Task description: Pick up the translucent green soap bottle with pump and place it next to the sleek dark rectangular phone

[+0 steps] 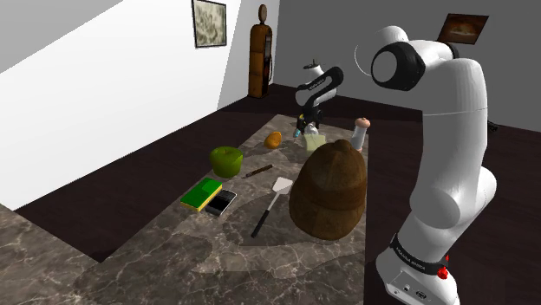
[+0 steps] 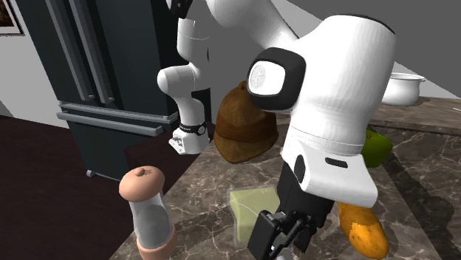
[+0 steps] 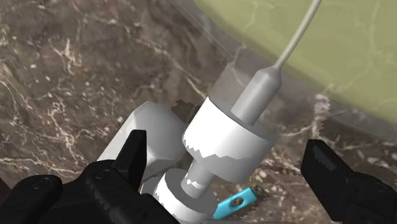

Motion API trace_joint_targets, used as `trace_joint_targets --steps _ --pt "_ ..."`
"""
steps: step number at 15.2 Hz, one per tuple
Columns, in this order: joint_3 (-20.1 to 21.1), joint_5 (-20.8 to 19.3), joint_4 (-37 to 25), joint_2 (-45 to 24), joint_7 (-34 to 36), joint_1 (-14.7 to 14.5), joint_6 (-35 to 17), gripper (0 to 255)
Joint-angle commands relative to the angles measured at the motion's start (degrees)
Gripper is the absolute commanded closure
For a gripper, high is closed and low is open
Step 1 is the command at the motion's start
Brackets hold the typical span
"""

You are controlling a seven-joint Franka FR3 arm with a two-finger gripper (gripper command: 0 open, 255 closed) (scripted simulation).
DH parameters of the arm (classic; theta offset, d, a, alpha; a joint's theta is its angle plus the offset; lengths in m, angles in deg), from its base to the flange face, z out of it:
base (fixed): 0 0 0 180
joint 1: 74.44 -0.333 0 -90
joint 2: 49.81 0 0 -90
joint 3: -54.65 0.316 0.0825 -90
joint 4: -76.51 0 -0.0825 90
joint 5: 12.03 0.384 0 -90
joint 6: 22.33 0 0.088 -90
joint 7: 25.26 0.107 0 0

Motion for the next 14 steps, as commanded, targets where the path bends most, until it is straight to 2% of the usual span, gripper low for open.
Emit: trace_joint_targets --steps 1,8,9,14 --pt "0.0 0.0 0.1 -0.6 0.0 0.2 -0.8 0" --pt "0.0 0.0 0.1 -0.6 0.0 0.2 -0.8 0" --pt "0.0 0.0 0.1 -0.6 0.0 0.2 -0.8 255" --pt "0.0 0.0 0.1 -0.6 0.0 0.2 -0.8 255"
